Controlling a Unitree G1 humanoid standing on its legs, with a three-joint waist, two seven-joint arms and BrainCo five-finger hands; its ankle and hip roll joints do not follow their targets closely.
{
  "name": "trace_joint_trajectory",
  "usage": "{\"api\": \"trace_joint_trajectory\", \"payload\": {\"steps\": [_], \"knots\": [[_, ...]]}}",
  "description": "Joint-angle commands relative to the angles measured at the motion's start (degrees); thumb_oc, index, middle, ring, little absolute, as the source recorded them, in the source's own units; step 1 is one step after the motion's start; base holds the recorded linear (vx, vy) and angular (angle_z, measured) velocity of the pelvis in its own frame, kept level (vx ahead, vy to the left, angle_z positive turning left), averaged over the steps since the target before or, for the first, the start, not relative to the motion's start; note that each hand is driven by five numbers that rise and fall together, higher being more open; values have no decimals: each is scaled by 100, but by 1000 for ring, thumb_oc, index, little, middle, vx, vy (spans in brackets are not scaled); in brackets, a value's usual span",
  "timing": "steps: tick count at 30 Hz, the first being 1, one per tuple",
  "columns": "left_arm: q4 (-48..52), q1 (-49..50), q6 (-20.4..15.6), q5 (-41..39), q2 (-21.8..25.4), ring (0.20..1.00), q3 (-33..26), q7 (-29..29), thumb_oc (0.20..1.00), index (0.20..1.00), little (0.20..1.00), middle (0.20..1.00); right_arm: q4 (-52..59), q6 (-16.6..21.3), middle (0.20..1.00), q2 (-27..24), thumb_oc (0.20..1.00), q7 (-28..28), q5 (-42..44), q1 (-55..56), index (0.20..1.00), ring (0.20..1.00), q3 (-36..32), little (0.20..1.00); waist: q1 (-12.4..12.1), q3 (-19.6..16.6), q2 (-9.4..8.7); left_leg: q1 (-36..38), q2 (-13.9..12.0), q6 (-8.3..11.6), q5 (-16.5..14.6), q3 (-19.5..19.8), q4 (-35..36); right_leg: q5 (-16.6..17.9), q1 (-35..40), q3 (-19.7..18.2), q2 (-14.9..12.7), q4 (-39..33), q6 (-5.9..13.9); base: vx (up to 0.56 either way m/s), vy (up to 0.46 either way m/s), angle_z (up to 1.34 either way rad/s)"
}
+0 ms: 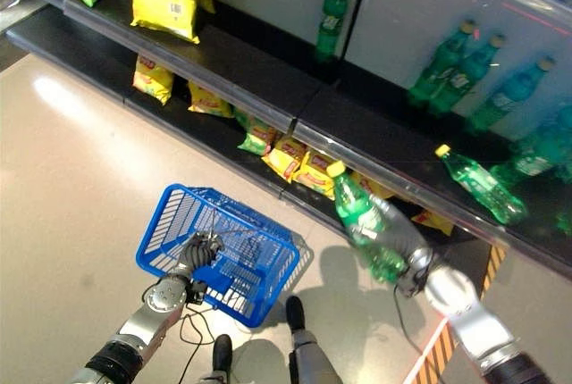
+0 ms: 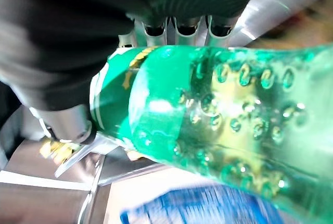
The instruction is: Pick up the snacks into the basket
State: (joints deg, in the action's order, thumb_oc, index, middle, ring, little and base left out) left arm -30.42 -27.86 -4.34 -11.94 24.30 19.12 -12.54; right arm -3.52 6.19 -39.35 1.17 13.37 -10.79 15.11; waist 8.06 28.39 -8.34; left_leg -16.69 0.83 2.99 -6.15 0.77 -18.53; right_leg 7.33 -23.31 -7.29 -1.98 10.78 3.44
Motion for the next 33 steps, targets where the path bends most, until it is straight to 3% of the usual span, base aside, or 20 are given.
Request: {"api": "trace_joint_trajectory", "payload": {"steps": [1,2,3,4,5,6,7,9,13,17,18,25,33], "knots": [[693,-134,-522,160,68,200,-206,-111,200,200,200,200,189,214,200,426,200,216,350,-182,200,200,121,200,-30,-382,-338,-327,52,-280,-781,-363,-751,566,-247,-235,-632,-736,1118,-89,172,-53],[693,-136,-521,160,74,200,-208,-111,200,200,200,200,190,213,200,430,200,217,350,-187,200,200,123,200,-12,-398,-367,-345,85,-282,-737,-366,-723,583,-271,-244,-664,-744,1123,-175,327,-92],[846,-66,-551,53,70,200,-246,-128,200,200,200,200,-244,104,200,745,200,225,333,-206,200,200,331,200,-114,-360,-307,-239,-8,-304,-667,-560,-573,563,-387,134,-677,-579,1135,-96,153,-75],[847,-66,-550,52,78,200,-250,-128,200,200,200,200,-248,106,200,752,200,224,333,-215,200,200,336,200,-96,-375,-334,-254,21,-307,-629,-562,-548,577,-409,126,-706,-585,1139,-207,279,-101],[1043,17,-543,-32,42,200,-263,-78,200,200,200,200,-705,37,200,928,200,227,385,-168,200,200,413,200,-230,-355,-172,-277,-28,-344,-409,-597,-411,160,-293,571,-723,-9,964,-131,122,-73],[1046,19,-542,-32,43,200,-265,-78,200,200,200,200,-710,40,200,929,200,227,386,-171,200,200,417,200,-224,-353,-173,-273,-27,-344,-410,-593,-410,151,-291,575,-725,0,964,-213,260,-77],[1201,99,-518,-139,-21,200,-201,54,200,200,200,200,-1092,-62,200,1141,200,261,353,-135,200,200,495,200,-285,-440,-39,-228,-1,-396,-264,-624,-126,-264,-140,513,-583,502,728,-91,136,-34],[1322,40,-547,-231,-104,200,-144,59,200,200,200,200,-1656,-99,200,1420,200,154,299,-379,200,200,639,200,-332,-469,4,-196,62,-392,-180,-671,133,-347,85,410,-534,293,670,-147,164,-22],[1554,71,-581,-326,-145,200,-64,92,200,200,200,200,-2192,-177,200,1777,200,100,225,-738,200,200,921,200,-436,-432,-12,-307,58,-398,-101,-809,215,-172,119,340,-483,-109,696,-76,3,-39],[1789,127,-546,-439,-264,200,140,215,200,200,200,200,-2906,-250,200,2161,200,-63,444,-1226,200,200,1095,200,-580,-274,127,-343,109,-359,-22,-725,221,-258,89,404,-508,-143,642,8,-75,-3],[1896,92,-543,-517,-289,200,304,303,200,200,200,200,-3294,-276,200,2269,200,-142,568,-1450,200,200,1135,200,-615,-172,236,-400,147,-349,9,-647,169,-315,28,436,-497,-14,593,-2,-112,29],[2159,-44,-517,-724,-174,200,887,688,200,200,200,200,-4239,-376,200,2466,200,-283,519,-2358,200,200,1367,200,-722,-89,502,-566,219,-305,121,-377,177,-470,-145,619,-517,201,510,12,-90,37],[2275,-440,-487,-856,-308,200,1617,915,200,200,200,200,-5589,-404,200,2805,200,-522,812,-3717,200,200,1369,200,-961,-38,884,-687,266,-226,457,-73,536,-654,-281,790,-466,390,425,-14,-71,18]]}}
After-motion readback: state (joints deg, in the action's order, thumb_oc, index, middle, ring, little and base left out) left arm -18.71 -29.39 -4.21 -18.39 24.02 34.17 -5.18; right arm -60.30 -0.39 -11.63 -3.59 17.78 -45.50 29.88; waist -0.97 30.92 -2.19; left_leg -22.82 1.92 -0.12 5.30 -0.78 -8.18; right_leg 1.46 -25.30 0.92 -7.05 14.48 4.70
